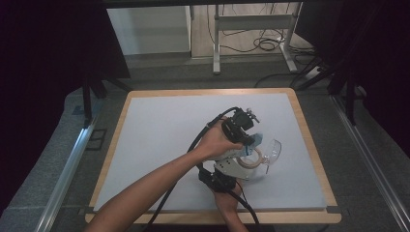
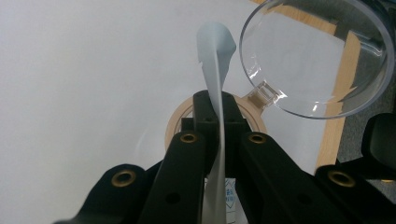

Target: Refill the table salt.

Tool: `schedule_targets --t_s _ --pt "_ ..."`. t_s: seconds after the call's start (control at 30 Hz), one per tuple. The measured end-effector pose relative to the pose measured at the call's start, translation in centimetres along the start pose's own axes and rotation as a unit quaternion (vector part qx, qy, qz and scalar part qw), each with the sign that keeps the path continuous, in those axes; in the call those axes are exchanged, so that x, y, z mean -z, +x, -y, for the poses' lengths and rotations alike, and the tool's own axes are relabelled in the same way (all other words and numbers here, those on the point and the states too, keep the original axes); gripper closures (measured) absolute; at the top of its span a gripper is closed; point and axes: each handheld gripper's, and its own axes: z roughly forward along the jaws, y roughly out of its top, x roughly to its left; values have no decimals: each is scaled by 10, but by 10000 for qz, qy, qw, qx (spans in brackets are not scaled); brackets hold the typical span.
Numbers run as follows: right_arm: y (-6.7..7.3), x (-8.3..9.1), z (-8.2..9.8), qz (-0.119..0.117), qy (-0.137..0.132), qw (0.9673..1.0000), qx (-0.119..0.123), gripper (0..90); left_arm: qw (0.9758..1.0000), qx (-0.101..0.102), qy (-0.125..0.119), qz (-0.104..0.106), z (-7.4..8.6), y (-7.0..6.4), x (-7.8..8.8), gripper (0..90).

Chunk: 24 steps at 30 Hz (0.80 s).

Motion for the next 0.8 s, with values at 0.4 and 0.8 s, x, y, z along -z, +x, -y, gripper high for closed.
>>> schedule_targets --t_s 0.4,0.8 --pt "-2 -1 0 0 3 10000 -48 443 10000 -31 51 -10 -2 1 -4 900" --pt "-3 -2 -1 -6 4 10000 -50 445 10000 -35 78 -6 -3 1 -5 900"
